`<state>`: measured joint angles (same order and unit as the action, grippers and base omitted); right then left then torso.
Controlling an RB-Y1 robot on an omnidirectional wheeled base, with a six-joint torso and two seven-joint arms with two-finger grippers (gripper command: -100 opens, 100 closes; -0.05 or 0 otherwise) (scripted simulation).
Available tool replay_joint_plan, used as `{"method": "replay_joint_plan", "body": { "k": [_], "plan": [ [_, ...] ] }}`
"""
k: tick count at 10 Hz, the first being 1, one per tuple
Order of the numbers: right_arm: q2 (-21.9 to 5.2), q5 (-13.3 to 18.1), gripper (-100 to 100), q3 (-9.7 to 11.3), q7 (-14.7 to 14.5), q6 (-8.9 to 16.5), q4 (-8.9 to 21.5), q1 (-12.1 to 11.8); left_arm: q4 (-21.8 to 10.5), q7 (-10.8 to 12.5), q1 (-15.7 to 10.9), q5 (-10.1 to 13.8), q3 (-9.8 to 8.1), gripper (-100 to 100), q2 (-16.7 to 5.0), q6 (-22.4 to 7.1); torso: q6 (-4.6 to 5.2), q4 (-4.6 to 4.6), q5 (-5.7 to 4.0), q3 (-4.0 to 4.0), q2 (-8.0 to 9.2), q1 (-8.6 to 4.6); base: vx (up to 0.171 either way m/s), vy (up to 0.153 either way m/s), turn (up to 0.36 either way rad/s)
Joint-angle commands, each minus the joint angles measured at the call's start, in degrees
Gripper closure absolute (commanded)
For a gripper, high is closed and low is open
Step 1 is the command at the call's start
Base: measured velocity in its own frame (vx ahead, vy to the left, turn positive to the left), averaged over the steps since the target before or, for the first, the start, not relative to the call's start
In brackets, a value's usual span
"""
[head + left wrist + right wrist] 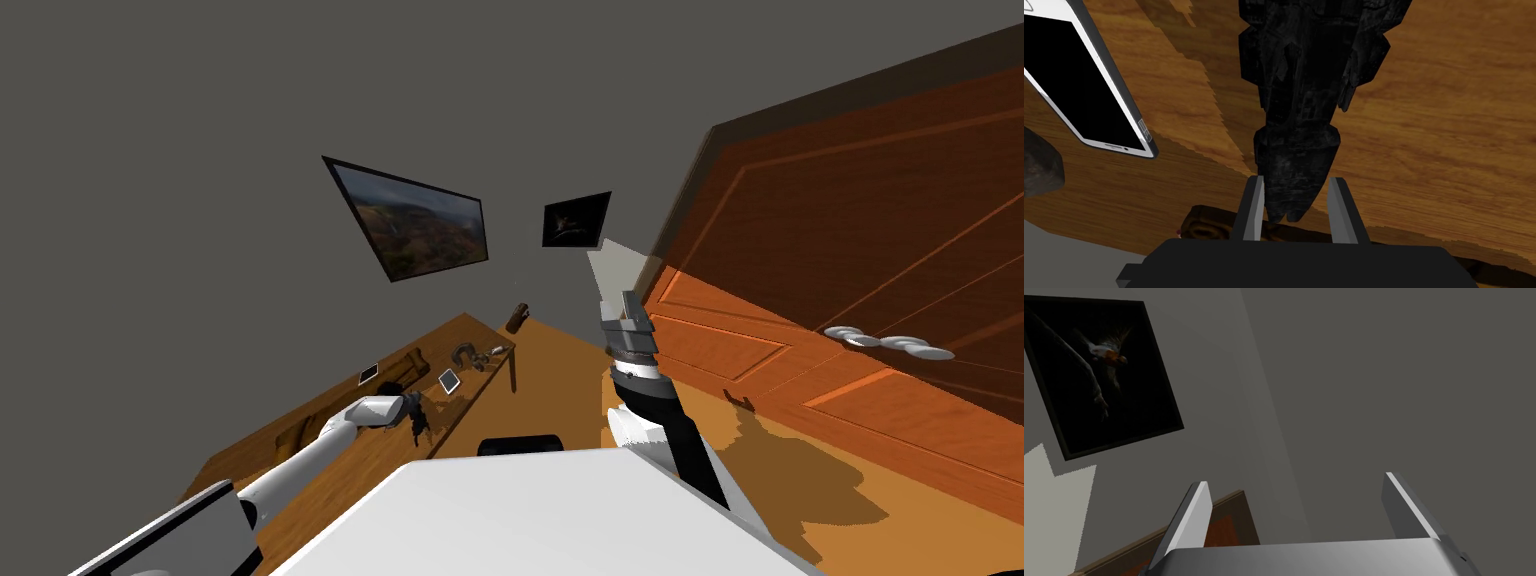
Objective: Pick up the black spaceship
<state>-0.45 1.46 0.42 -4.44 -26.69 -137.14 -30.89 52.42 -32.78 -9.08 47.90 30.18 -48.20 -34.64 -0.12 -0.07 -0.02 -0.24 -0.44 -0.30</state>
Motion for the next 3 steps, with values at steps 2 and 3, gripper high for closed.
{"method": "replay_joint_plan", "body": {
  "k": [2, 3],
  "plan": [
    [0.0, 0.0, 0, 0.0, 0.0, 0.0, 0.0, 0.0, 0.99, -0.28, -0.18, 0.32, 0.35, 100, -0.61, -0.63, 0.04, 0.0, 0.01, -0.01, -0.01, 0.04, 0.023, -0.037, 0.055],
    [0.0, 0.0, 0, 0.0, 0.0, 0.0, 0.0, 0.01, 1.13, -0.24, -0.2, 0.33, 0.37, 0, -0.66, -0.77, 0.04, 0.0, 0.04, 0.01, 0.03, 0.16, 0.002, -0.005, -0.003]
  ]
}}
